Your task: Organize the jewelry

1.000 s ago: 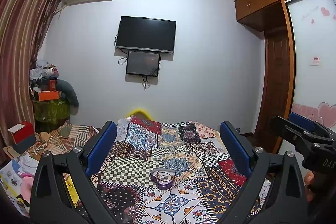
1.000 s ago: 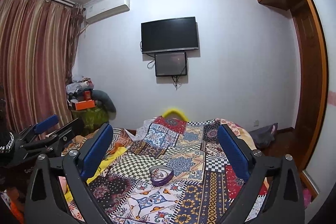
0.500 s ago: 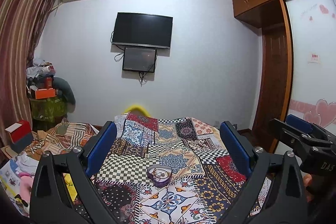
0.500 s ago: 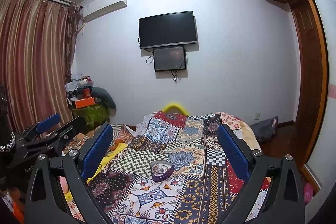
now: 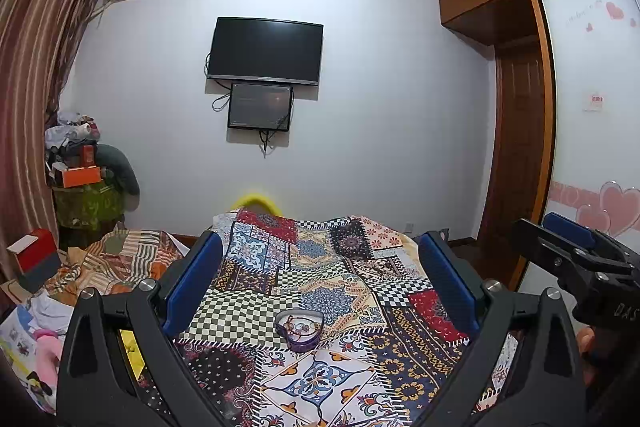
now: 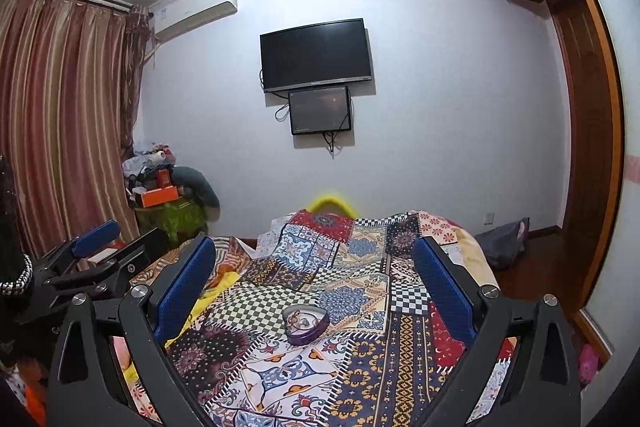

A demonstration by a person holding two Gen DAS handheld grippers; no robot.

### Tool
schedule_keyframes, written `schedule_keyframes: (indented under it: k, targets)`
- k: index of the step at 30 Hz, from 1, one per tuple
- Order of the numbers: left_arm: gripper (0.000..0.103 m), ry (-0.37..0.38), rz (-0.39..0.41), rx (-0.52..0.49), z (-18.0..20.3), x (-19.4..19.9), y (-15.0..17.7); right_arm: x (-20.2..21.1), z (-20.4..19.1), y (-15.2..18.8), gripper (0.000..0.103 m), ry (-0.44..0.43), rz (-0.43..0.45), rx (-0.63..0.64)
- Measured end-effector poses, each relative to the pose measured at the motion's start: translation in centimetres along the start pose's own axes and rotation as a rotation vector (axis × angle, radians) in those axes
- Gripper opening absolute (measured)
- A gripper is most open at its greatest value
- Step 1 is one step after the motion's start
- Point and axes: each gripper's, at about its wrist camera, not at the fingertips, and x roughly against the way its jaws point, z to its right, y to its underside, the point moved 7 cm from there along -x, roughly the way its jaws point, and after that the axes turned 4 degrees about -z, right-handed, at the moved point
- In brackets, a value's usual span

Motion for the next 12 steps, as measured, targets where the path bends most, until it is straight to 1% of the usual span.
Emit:
schedule_keyframes:
  k: [12]
  targets:
    - [0.099,0.002,-0.020,-0.006,-0.2,-1.3,0.8,-0.8,0.4,0.2,0.099,0.008,-0.019,-0.010]
